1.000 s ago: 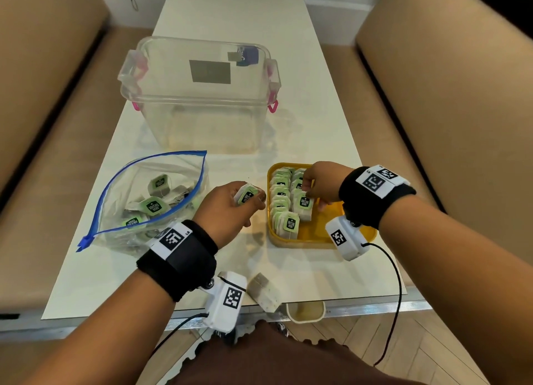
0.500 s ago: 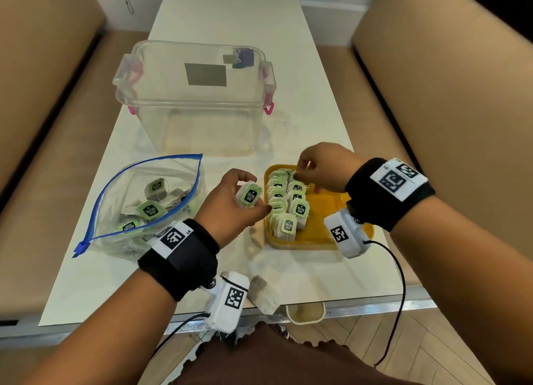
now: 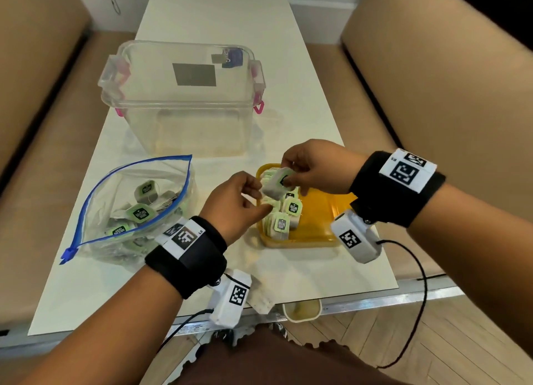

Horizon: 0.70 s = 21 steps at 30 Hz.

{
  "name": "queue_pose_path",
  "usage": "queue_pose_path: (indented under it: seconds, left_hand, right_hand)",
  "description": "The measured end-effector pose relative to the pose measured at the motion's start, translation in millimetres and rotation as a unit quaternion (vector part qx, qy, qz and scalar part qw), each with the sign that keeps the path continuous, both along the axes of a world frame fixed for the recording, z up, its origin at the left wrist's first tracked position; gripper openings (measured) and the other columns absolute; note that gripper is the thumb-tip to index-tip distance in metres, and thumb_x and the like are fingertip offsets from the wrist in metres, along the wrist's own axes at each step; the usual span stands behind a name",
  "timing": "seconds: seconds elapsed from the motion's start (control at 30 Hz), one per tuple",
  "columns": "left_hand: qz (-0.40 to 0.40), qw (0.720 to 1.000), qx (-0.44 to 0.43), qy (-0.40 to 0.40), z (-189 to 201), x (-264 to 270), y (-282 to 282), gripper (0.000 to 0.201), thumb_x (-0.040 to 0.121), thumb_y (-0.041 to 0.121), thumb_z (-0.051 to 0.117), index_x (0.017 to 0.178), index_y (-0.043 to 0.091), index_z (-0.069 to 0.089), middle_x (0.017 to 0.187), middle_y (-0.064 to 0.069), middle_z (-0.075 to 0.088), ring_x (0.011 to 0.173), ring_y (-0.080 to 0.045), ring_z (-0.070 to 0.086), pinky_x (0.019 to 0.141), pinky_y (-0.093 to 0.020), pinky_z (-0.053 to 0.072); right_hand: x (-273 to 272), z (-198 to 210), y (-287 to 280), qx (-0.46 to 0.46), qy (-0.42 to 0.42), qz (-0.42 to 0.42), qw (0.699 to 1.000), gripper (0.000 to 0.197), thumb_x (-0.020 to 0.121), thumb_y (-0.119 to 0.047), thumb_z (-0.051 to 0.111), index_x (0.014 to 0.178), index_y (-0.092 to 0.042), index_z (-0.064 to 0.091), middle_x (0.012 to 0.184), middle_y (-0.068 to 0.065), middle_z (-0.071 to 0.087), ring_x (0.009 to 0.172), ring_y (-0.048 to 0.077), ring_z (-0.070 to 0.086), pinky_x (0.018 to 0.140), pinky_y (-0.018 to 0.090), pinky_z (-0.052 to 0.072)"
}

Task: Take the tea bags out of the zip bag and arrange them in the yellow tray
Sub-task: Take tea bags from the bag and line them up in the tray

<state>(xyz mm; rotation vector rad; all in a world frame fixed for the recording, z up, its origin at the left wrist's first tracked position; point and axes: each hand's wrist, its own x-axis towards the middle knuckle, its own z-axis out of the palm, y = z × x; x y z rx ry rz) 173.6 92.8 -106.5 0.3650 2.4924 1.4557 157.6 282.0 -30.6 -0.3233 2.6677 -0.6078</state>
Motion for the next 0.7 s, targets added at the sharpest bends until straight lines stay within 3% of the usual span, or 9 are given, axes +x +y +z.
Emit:
queue_pose_path:
  seconds: [0.1,0.17,0.3,0.4,0.5,0.6,0.7]
  left_hand:
    - [0.02,0.999,-0.025,0.006,-9,-3,-3,0.027,0.078,0.024,0.075,0.098,0.017,0.058,0.09,0.002,0.064,0.066,-0.013,0.055,0.061,-0.021,0.043]
    - [0.015,0.999,-0.044,0.001,-14,-4,-1,0.029,0.079,0.023,0.073,0.102,0.015,0.057,0.093,0.0,0.064,0.066,-0.013,0.053,0.063,-0.024,0.042]
    - [0.002,0.997,-0.075,-0.02,-19,-4,3,0.036,0.079,0.026,0.073,0.108,0.017,0.052,0.094,0.002,0.062,0.07,-0.014,0.052,0.065,-0.027,0.04]
    - [-0.005,0.996,-0.077,-0.037,-20,-3,2,0.04,0.079,0.027,0.073,0.11,0.019,0.05,0.092,0.004,0.062,0.072,-0.015,0.057,0.064,-0.027,0.044]
    - [-0.007,0.996,-0.066,-0.052,-21,-2,2,0.042,0.078,0.026,0.074,0.112,0.019,0.05,0.091,0.004,0.062,0.072,-0.018,0.06,0.069,-0.035,0.052]
    - [-0.004,0.997,-0.061,-0.055,-22,-1,2,0.041,0.078,0.026,0.074,0.111,0.02,0.05,0.091,0.004,0.062,0.072,-0.018,0.061,0.07,-0.037,0.054]
    - [-0.004,0.997,-0.057,-0.06,-23,-1,1,0.041,0.078,0.027,0.074,0.111,0.021,0.051,0.09,0.004,0.062,0.071,-0.019,0.063,0.071,-0.039,0.055]
  right_hand:
    - [-3,-11,12,0.111,-0.047,0.027,0.992,0.003,0.091,-0.02,0.06,0.091,-0.017,0.059,0.076,-0.001,0.068,0.064,0.014,0.069,0.066,0.027,0.049]
    - [-2,-25,13,0.166,-0.095,0.048,0.98,0.006,0.091,-0.021,0.059,0.089,-0.023,0.054,0.073,-0.006,0.064,0.067,0.015,0.07,0.063,0.024,0.046]
    - [-3,-46,10,0.203,-0.149,0.064,0.966,0.007,0.092,-0.024,0.059,0.099,-0.024,0.055,0.07,-0.012,0.055,0.067,0.015,0.068,0.064,0.024,0.048]
    - [-6,-54,7,0.222,-0.172,0.059,0.958,0.018,0.093,-0.024,0.057,0.11,-0.018,0.058,0.078,-0.004,0.067,0.072,0.018,0.071,0.065,0.026,0.052]
    - [-9,-59,3,0.246,-0.182,0.061,0.95,0.029,0.092,-0.024,0.058,0.114,-0.005,0.06,0.09,0.007,0.074,0.071,0.018,0.071,0.066,0.028,0.053]
    - [-9,-63,-4,0.264,-0.183,0.077,0.944,0.033,0.088,-0.023,0.062,0.113,-0.003,0.063,0.09,0.007,0.075,0.06,0.013,0.063,0.055,0.019,0.046]
    - [-9,-68,-10,0.311,-0.197,0.104,0.924,0.029,0.086,-0.026,0.064,0.106,-0.005,0.067,0.084,0.003,0.075,0.058,0.011,0.06,0.053,0.018,0.043]
